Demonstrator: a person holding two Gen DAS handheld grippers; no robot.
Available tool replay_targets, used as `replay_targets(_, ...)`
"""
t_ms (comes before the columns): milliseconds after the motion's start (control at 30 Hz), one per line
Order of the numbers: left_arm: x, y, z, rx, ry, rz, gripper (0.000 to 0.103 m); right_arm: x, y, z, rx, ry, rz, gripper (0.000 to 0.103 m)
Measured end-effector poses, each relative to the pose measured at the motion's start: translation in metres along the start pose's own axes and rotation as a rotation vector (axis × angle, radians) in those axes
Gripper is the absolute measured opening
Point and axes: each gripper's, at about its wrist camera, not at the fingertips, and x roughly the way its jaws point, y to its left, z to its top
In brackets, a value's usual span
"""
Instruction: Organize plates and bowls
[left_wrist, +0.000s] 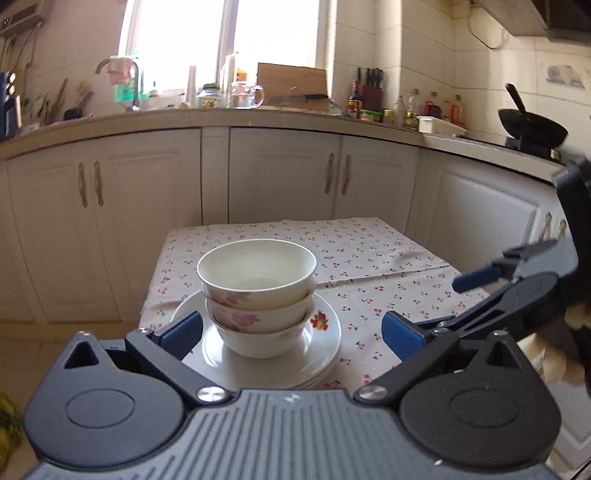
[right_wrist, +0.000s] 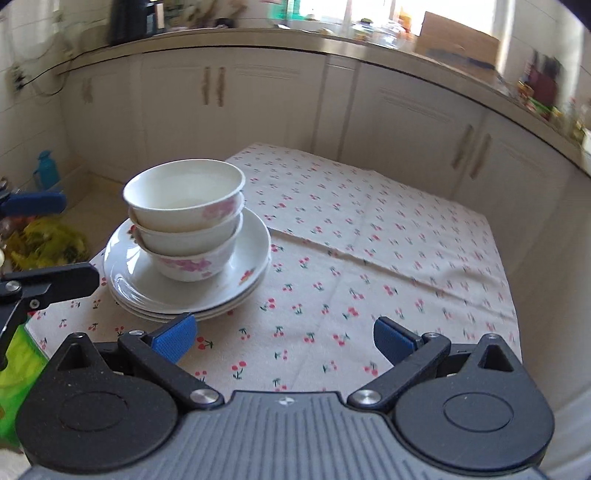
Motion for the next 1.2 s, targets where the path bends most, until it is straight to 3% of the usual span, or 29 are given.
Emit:
replay_targets(133, -0.005, -0.013, 0.002, -0.054, 0.069, 0.114, 0.102, -0.029, -0.003, -0.018, 0.131, -0.022, -0.047, 0.103)
replay_targets(267, -0.02, -0.019, -0.001, -0.078, 0.055, 0.152, 0.102, -0.057, 0.005, -0.028, 0.151, -0.09, -0.073, 0.103)
replay_targets(467, -0.036, -0.025, -0.003, -0.086, 0.049, 0.141, 0.102, -0.07, 0.009, -0.028, 0.152, -0.132, -0.079, 0.103)
replay_targets(1200, -0.04, -0.029, -0.002, -0.112, 0.026, 0.154, 0.102, -0.081, 0.019, -0.03, 0.146, -0.18, -0.134, 0.103)
